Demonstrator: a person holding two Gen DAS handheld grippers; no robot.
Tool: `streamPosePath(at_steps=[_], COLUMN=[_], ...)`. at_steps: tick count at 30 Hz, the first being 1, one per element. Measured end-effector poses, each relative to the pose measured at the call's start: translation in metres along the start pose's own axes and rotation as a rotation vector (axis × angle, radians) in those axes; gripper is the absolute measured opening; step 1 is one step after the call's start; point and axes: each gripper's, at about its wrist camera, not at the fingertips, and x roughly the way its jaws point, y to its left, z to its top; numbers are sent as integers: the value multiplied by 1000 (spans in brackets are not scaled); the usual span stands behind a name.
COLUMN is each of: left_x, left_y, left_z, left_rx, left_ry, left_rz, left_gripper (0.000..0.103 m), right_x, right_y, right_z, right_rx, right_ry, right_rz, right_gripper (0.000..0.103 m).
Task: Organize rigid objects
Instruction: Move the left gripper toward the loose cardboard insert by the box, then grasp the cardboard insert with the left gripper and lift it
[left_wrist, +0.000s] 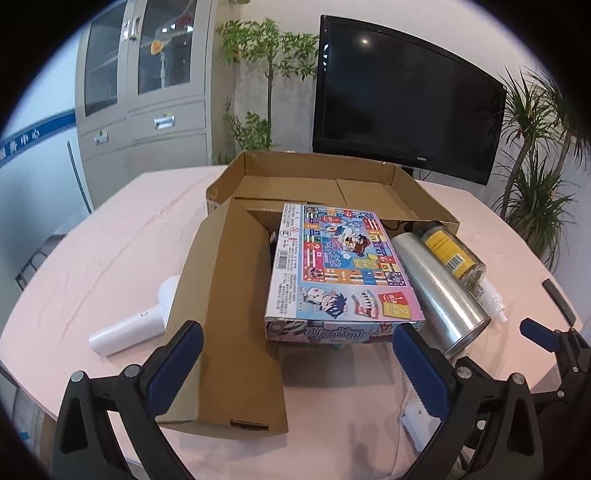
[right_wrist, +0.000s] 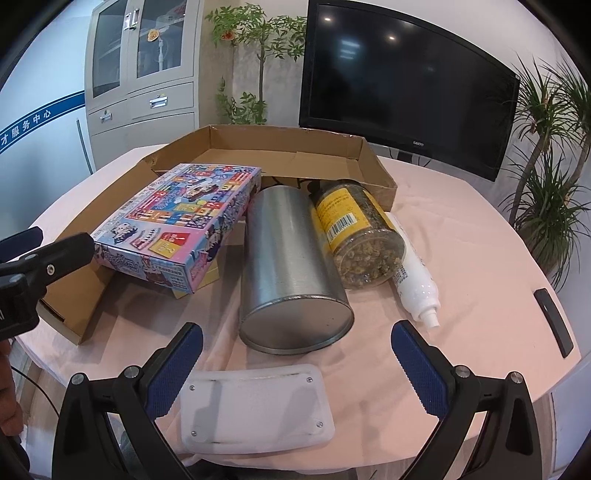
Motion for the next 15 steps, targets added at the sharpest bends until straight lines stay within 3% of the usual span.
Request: streamPosePath(at_steps=[8,13,15], left_x=[-8,6,15], left_y=[68,123,136], left_z=[1,-8,-12], left_rx=[-89,-209,-255], left_ry=[33,135,177], left_rz=[-52,-172,-219], left_gripper=[102,102,101], right_x=[-20,-47,-59], right_y=[45,95,119], right_z=[7,6,6], right_rx=[-116,-258,-320], right_ry=[-42,-99,-107], right_rz=[42,183,278], right_gripper=[103,103,103])
